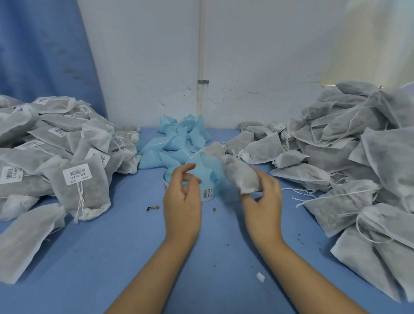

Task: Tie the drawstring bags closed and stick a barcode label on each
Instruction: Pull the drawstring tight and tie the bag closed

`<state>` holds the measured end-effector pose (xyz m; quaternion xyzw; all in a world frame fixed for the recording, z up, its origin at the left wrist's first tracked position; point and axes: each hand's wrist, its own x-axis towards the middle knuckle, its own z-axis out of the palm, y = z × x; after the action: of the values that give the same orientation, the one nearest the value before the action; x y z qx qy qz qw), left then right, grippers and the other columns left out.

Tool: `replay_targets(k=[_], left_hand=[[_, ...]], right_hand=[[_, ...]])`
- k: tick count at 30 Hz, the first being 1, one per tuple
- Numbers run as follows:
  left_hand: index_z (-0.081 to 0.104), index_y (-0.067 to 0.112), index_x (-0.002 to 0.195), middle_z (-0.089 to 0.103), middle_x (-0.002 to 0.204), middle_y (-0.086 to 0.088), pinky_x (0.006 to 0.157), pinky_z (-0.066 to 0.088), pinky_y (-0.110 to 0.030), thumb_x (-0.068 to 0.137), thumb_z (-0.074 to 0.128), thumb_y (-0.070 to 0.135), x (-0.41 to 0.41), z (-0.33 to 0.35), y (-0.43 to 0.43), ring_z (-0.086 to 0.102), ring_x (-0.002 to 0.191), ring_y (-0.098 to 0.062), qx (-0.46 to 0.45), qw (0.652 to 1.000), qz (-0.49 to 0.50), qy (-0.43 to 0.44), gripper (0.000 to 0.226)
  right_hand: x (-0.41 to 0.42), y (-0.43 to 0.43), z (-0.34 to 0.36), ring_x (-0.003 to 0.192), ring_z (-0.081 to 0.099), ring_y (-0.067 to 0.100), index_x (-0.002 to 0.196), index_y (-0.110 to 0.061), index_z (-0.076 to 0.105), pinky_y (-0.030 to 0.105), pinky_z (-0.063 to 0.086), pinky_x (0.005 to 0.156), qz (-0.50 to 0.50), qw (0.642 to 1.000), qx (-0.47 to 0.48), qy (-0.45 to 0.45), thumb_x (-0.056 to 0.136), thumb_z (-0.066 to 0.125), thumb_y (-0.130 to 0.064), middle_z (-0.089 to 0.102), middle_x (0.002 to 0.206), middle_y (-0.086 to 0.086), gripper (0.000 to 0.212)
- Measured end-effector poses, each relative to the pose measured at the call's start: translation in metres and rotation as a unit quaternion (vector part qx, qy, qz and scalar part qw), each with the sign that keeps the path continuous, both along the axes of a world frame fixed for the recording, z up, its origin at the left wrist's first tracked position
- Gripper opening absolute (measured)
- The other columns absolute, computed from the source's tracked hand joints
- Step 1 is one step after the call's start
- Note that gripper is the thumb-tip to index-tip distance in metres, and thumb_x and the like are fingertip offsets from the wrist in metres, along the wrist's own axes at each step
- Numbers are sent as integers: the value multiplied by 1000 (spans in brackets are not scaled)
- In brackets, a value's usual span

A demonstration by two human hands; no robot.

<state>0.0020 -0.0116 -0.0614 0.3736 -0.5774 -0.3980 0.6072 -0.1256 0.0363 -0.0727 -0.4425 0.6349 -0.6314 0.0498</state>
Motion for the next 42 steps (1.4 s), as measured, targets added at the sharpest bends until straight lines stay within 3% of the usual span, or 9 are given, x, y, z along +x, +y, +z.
replay_targets(k=[4,7,10,15,20,27,32,35,42], left_hand=[[47,29,127,45,131,18,68,38,-29,87,46,14,24,-11,-21,55,83,-11,-61,932,91,-345,43],[44,27,133,38,138,16,71,41,-29,94,43,21,30,-14,-31,55,96,-16,-54,907,65,-412,39],[48,24,128,41,131,11,71,41,-30,99,42,24,34,-14,-38,54,98,-16,-80,896,49,-433,30],[52,9,125,45,127,-4,78,43,-36,97,48,14,35,-12,-42,54,99,-26,-75,913,75,-393,28],[53,1,123,44,128,-11,81,45,-41,96,49,8,43,-11,-45,54,99,-33,-29,925,132,-355,28],[55,11,122,46,129,1,67,38,-30,92,52,13,34,-2,-29,56,93,-21,-91,917,170,-348,30],[64,12,96,62,92,3,67,36,-12,93,53,17,2,-4,-8,58,79,-12,-4,979,3,-205,13],[62,10,97,64,79,-4,53,44,-14,95,52,18,-8,-6,-3,62,53,-12,121,975,-115,-144,14],[59,8,95,68,75,-5,61,55,-18,91,56,-2,-6,-7,-9,68,65,-10,199,954,-223,-32,11]], right_hand=[[-3,-1,1,97,54,14,109,-24,60,15,42,74,14,993,7,-115,89,64,-18,56,108,-1,21],[-3,-2,3,85,57,23,87,-29,55,34,45,74,23,988,22,-154,89,62,-20,63,99,8,12],[0,-2,3,79,60,12,88,-29,57,27,47,72,49,982,20,-184,90,62,-23,67,93,-1,8],[10,-7,0,85,65,10,105,-17,64,31,50,75,93,969,60,-222,92,59,-34,71,99,-3,22],[19,-14,1,49,55,7,89,-10,62,25,49,52,114,964,98,-221,92,58,-38,65,70,0,28],[12,-25,15,43,51,10,76,-9,58,20,52,46,91,928,104,-345,92,60,-33,54,63,6,30],[9,-18,15,43,53,11,79,-6,61,20,49,45,131,915,58,-376,94,59,-31,58,57,5,29],[7,-15,13,46,54,10,81,-5,63,19,47,46,143,914,33,-378,94,57,-32,59,57,4,31],[2,-16,13,62,63,15,86,-5,66,23,54,56,193,868,19,-457,94,56,-17,67,72,8,18]])
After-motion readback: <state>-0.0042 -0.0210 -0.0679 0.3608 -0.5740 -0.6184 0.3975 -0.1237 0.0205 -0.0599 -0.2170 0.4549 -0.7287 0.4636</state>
